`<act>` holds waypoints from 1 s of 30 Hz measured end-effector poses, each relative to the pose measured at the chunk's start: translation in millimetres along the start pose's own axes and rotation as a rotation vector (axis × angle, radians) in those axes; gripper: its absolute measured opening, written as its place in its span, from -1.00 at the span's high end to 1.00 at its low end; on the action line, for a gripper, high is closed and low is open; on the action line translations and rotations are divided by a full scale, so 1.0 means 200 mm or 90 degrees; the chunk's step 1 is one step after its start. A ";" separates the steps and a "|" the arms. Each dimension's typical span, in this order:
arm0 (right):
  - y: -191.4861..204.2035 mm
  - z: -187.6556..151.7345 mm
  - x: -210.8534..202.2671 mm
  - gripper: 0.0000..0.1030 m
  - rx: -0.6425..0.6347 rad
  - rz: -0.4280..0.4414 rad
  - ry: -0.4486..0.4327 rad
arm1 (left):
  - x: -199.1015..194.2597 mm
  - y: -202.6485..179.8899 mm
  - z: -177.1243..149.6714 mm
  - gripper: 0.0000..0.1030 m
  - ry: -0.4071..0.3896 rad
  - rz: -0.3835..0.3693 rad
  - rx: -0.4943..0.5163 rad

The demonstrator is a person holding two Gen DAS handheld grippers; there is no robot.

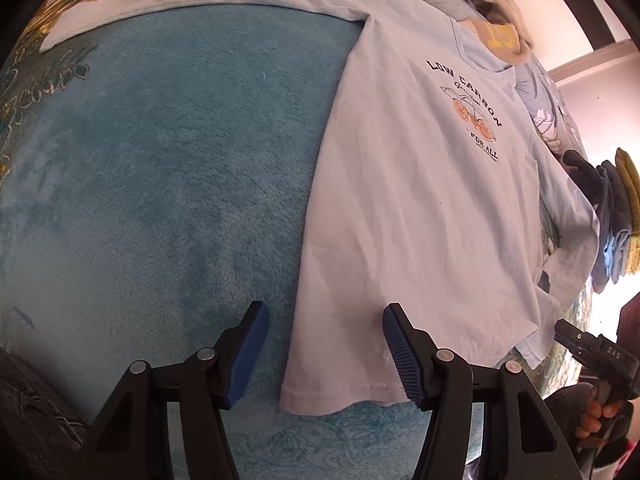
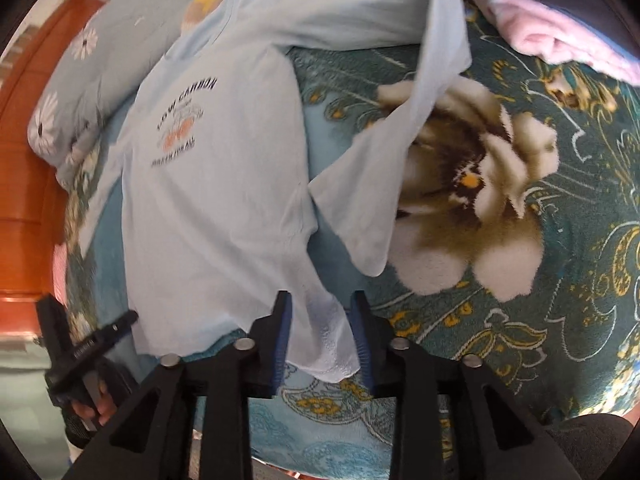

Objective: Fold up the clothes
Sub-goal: 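Grasp the shirt side with the right gripper and fold it toward the center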

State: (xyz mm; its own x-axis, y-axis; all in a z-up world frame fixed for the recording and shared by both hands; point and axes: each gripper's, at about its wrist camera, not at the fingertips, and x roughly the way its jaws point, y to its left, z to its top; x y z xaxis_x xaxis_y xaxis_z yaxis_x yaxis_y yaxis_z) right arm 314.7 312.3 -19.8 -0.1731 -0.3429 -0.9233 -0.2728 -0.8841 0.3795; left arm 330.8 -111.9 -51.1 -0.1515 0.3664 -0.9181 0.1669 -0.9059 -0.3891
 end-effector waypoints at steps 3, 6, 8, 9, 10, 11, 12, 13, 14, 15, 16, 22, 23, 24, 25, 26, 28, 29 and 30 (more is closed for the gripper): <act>-0.01 0.01 0.04 0.32 0.012 0.015 0.000 | -0.01 0.02 0.01 -0.22 -0.001 -0.022 -0.022; 0.00 0.00 0.10 0.32 0.013 0.032 -0.001 | -0.02 0.06 0.02 -0.11 -0.003 -0.047 -0.052; 0.01 0.00 0.12 0.32 0.013 0.033 -0.008 | -0.02 0.09 0.02 0.04 -0.005 -0.063 -0.073; 0.01 0.01 0.12 0.32 0.014 0.034 -0.010 | -0.02 0.10 0.02 0.11 -0.005 -0.070 -0.082; 0.00 0.01 0.13 0.32 0.016 0.036 -0.012 | -0.02 0.12 0.02 0.19 -0.004 -0.077 -0.090; 0.00 0.02 0.13 0.32 0.018 0.039 -0.015 | -0.02 0.12 0.00 0.24 -0.001 -0.086 -0.095; 0.00 0.02 0.13 0.32 0.021 0.040 -0.016 | 0.00 0.11 -0.05 0.38 0.004 -0.098 -0.098; 0.00 0.02 0.14 0.32 0.022 0.042 -0.016 | 0.01 0.09 -0.07 0.55 0.009 -0.102 -0.099; 0.00 0.02 0.14 0.32 0.023 0.044 -0.015 | 0.03 0.05 -0.08 0.62 0.014 -0.101 -0.099; 0.00 0.02 0.15 0.32 0.024 0.045 -0.014 | 0.04 0.04 -0.07 0.73 0.015 -0.101 -0.097; 0.00 0.02 0.15 0.32 0.024 0.045 -0.013 | 0.05 0.04 -0.04 0.78 0.013 -0.100 -0.095; -0.01 0.01 0.15 0.32 0.028 0.055 -0.008 | -0.05 0.06 0.00 0.95 -0.041 -0.080 -0.090; -0.01 0.01 0.15 0.32 0.025 0.063 -0.006 | -0.08 0.06 0.01 0.95 -0.053 -0.076 -0.091; 0.00 0.00 0.14 0.45 0.021 0.071 -0.004 | -0.09 0.06 0.03 0.95 -0.067 -0.072 -0.094; 0.01 -0.02 0.13 0.64 0.018 0.081 -0.001 | -0.12 0.10 0.03 0.95 -0.080 -0.062 -0.097; 0.02 -0.03 0.13 0.91 0.014 0.091 0.002 | -0.16 0.16 0.03 0.95 -0.093 -0.047 -0.099; 0.07 -0.07 0.13 0.93 0.006 0.113 0.020 | -0.21 0.21 0.05 0.97 -0.114 -0.022 -0.107; 0.10 -0.09 0.14 0.94 -0.002 0.114 0.032 | -0.22 0.22 0.06 0.97 -0.113 -0.015 -0.114; 0.13 -0.12 0.15 0.95 -0.014 0.104 0.044 | -0.25 0.26 0.05 0.97 -0.109 -0.010 -0.122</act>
State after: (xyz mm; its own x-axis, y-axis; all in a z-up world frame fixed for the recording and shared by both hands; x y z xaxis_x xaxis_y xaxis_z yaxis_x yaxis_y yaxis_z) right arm 324.4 271.7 -40.1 -0.1485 -0.5031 -0.8514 -0.2250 -0.8212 0.5245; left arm 338.1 -178.8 -24.8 -0.3157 0.3236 -0.8920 0.3427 -0.8377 -0.4252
